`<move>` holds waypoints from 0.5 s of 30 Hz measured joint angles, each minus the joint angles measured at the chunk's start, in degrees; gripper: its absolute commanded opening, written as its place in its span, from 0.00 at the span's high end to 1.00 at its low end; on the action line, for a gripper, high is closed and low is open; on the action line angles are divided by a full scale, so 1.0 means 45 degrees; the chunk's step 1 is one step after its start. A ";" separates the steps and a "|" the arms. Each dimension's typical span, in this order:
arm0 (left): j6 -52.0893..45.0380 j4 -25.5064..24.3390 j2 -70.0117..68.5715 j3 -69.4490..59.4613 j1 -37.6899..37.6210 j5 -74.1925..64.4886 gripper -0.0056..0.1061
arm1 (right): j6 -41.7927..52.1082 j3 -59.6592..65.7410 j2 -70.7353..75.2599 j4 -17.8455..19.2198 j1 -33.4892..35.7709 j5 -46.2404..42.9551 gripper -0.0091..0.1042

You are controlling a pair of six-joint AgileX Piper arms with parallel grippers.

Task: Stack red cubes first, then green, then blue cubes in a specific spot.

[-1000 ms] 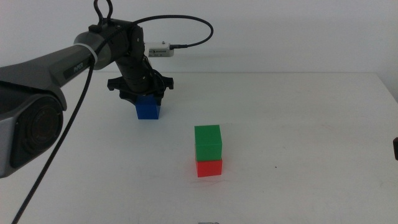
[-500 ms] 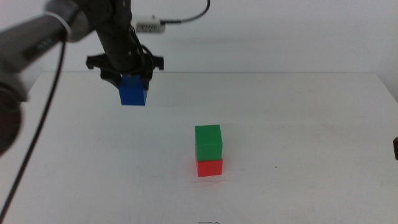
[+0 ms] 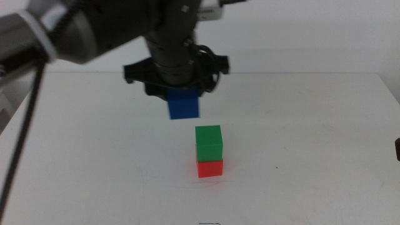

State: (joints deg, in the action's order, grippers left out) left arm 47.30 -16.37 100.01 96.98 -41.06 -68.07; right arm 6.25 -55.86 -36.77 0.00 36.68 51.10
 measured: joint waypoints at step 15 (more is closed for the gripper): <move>0.0602 0.0443 0.1919 0.0403 -0.0711 0.0824 0.96 | 0.0000 0.0000 0.0000 0.0000 0.0000 0.0000 0.22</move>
State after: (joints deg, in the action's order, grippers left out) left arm 50.02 -14.37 108.65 98.79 -44.26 -64.36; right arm 6.25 -55.86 -36.77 0.00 36.68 51.10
